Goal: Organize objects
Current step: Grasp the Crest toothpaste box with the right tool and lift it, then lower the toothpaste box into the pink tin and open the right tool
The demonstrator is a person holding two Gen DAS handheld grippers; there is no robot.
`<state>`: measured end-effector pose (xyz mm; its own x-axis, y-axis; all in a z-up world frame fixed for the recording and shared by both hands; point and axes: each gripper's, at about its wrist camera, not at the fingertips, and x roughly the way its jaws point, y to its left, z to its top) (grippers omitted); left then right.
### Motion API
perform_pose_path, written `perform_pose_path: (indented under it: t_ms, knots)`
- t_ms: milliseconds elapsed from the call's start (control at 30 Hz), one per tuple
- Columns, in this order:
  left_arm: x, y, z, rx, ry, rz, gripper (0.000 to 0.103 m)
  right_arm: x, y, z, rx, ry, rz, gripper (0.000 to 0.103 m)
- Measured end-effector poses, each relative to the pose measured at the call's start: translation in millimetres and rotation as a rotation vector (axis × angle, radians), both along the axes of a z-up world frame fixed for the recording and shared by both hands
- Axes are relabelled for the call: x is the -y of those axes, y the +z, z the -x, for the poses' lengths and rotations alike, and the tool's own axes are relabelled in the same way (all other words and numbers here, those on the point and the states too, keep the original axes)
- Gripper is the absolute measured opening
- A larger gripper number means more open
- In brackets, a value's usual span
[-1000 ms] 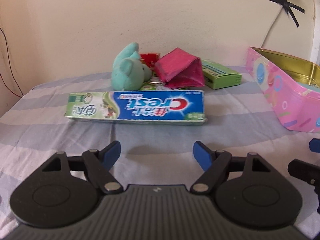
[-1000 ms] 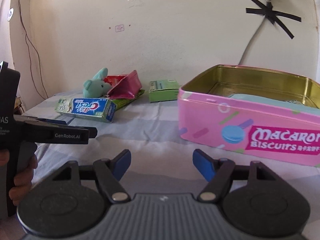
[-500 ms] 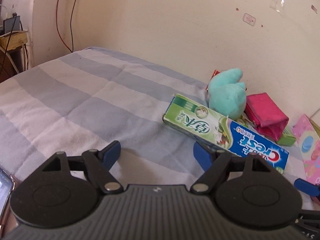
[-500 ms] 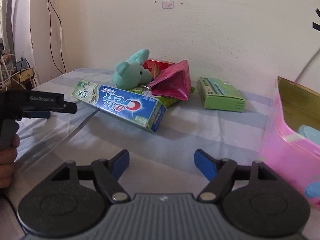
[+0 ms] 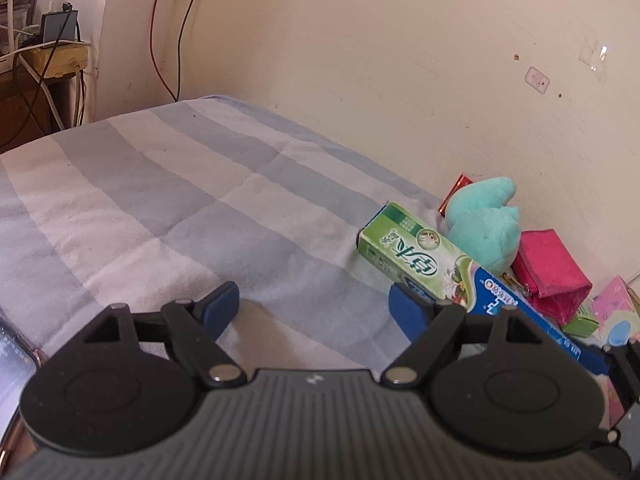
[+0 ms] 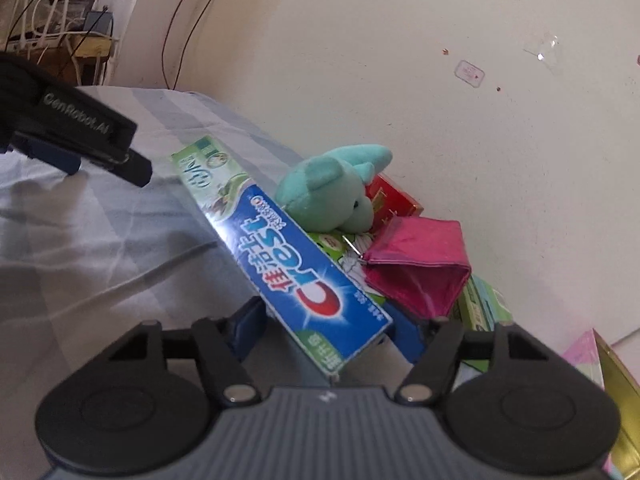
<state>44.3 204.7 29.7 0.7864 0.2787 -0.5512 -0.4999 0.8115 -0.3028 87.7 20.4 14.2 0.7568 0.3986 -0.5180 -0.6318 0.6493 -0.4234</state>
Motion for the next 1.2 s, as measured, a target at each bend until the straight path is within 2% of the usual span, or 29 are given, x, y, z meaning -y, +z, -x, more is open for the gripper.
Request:
perform_pose_path:
  t_ms: [67, 167, 233, 367, 433, 500, 567, 633, 700, 800, 867, 1000, 1067, 1133, 1167, 1200]
  knots:
    - [2, 3, 4, 0.034, -0.008, -0.003, 0.084, 9, 2, 14, -0.006, 0.028, 0.006, 0.047]
    - [9, 8, 9, 0.082, -0.043, -0.021, 0.085, 33, 1, 46, 0.003, 0.050, 0.023, 0.043]
    - [14, 8, 8, 0.096, -0.098, -0.020, 0.085, 62, 5, 66, -0.035, 0.051, 0.003, 0.042]
    - [29, 5, 2, 0.107, -0.297, 0.030, 0.085, 138, 17, 99, -0.170, 0.043, -0.073, 0.042]
    - [46, 4, -1, 0.109, -0.446, 0.048, 0.085, 184, 20, 116, -0.218, 0.028, -0.125, 0.043]
    - [68, 4, -2, 0.101, -0.583, 0.041, 0.085, 228, 18, 129, -0.237, -0.040, -0.160, 0.045]
    - [94, 4, -1, 0.088, -0.696, 0.046, 0.085, 267, 14, 136, -0.209, -0.206, -0.184, 0.053]
    - [116, 5, -1, 0.075, -0.770, 0.058, 0.085, 302, 11, 138, -0.196, -0.378, -0.246, 0.056]
    - [132, 6, 0, 0.060, -0.824, 0.066, 0.085, 325, 12, 142, -0.202, -0.477, -0.319, 0.056]
    - [151, 7, 6, 0.032, -0.892, 0.098, 0.085, 331, 17, 155, -0.193, -0.434, -0.391, 0.057]
    - [160, 7, 11, 0.004, -0.932, 0.129, 0.084, 318, 18, 159, -0.166, -0.374, -0.357, 0.063]
    - [176, 0, 18, -0.058, -0.959, 0.125, 0.083, 288, 10, 151, -0.140, -0.279, -0.265, 0.068]
    - [185, -6, 17, -0.075, -0.959, 0.120, 0.081, 280, 5, 142, -0.151, -0.267, -0.241, 0.071]
    - [198, -6, 19, -0.060, -0.960, 0.062, 0.074, 280, 4, 131, -0.177, -0.278, -0.265, 0.073]
    - [203, -5, 19, -0.053, -0.989, 0.076, 0.067, 283, 4, 126, -0.204, -0.281, -0.288, 0.071]
    - [208, -4, 18, -0.057, -0.981, 0.077, 0.068, 285, 5, 124, -0.210, -0.294, -0.307, 0.066]
